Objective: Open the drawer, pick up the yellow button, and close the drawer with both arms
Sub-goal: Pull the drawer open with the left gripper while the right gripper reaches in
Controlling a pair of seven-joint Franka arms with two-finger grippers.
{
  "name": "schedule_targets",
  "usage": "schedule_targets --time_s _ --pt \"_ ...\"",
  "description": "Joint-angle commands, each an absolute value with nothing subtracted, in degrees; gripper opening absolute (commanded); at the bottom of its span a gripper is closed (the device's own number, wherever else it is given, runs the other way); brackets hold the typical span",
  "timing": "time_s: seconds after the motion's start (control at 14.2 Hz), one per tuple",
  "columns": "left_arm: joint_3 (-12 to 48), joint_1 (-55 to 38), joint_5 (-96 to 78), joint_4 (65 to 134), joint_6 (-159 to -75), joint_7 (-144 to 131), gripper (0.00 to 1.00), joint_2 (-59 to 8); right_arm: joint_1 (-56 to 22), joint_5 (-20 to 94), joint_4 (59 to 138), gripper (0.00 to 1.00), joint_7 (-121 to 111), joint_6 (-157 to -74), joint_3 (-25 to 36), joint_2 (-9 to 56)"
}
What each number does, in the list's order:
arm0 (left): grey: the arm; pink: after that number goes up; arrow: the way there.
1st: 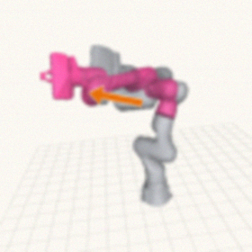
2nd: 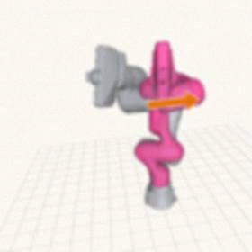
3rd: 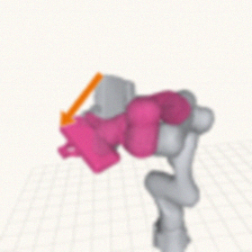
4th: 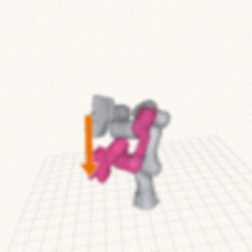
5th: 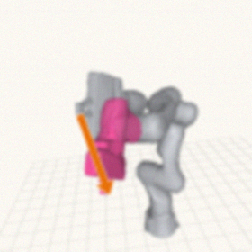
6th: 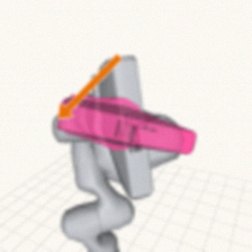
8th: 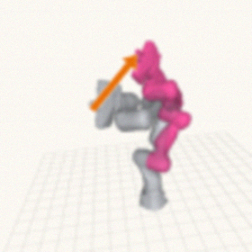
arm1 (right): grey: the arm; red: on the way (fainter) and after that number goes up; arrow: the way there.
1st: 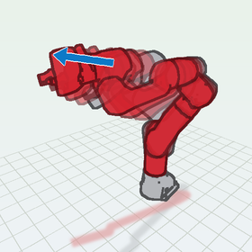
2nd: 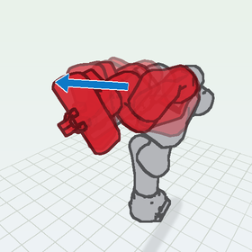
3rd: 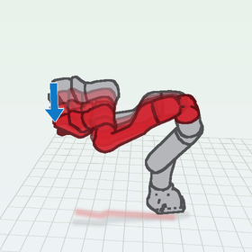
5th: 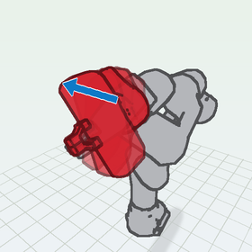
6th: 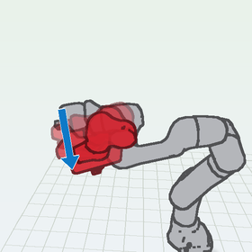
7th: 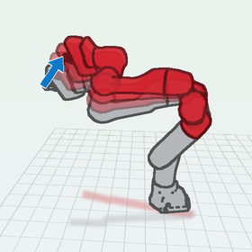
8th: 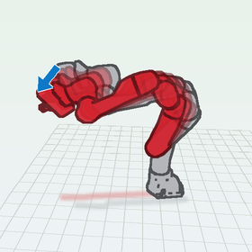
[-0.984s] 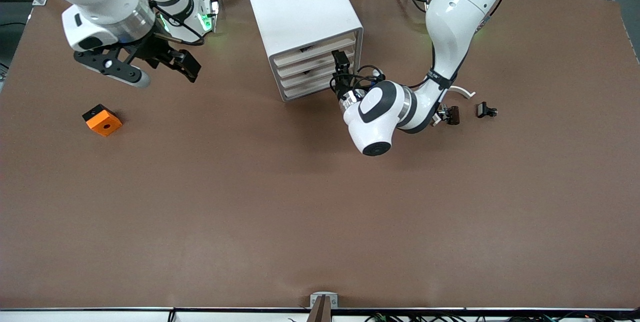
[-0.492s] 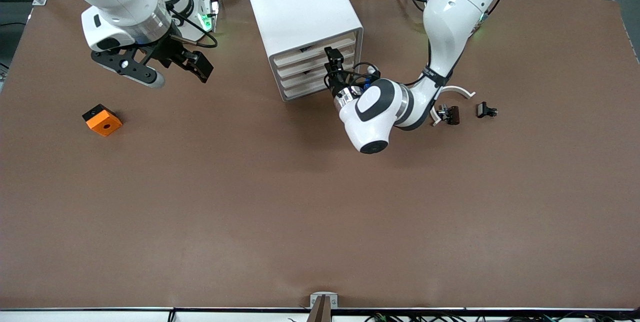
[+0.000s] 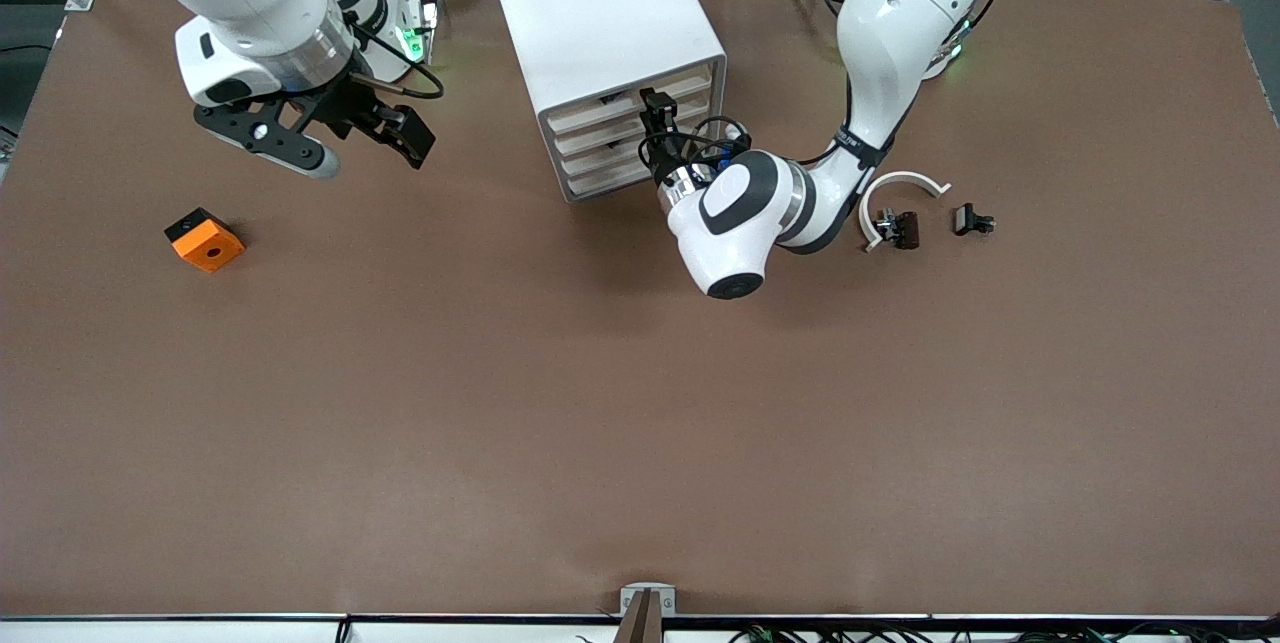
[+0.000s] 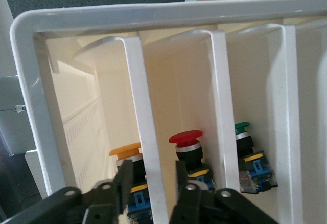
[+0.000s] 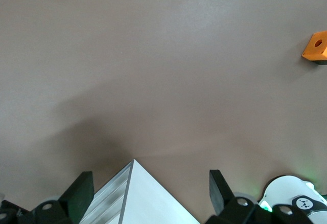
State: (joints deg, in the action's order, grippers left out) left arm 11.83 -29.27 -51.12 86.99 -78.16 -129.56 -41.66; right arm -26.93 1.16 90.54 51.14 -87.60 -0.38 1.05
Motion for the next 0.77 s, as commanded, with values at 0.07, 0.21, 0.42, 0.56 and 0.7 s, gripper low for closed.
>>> schedule_targets --time_s 0.07,0.21,0.42,0.56,0.7 --pt "11.51 -30.32 -52.47 86.31 -77.34 -130.69 0.13 -42.19 -29.26 1.76 89.65 1.0 54.57 -87.71 0.17 1.84" --pt "11.51 -30.59 -52.03 86.22 -77.34 -130.95 0.01 -42.8 -29.44 1.84 89.21 1.0 55.19 -87.8 0.09 2.37" --pt "10.72 -29.36 -51.68 85.96 -77.34 -131.66 0.0 -42.28 -29.7 2.02 88.6 1.0 58.69 -87.98 0.09 2.81" --pt "10.02 -27.61 -51.5 83.33 -77.34 -131.84 0.0 -42.8 -31.89 1.58 87.46 1.0 63.43 -88.33 0.09 4.12" --pt "8.8 -26.72 -51.77 81.66 -77.43 -131.22 0.0 -43.41 -33.65 1.67 84.83 1.0 69.84 -88.24 0.09 6.4"
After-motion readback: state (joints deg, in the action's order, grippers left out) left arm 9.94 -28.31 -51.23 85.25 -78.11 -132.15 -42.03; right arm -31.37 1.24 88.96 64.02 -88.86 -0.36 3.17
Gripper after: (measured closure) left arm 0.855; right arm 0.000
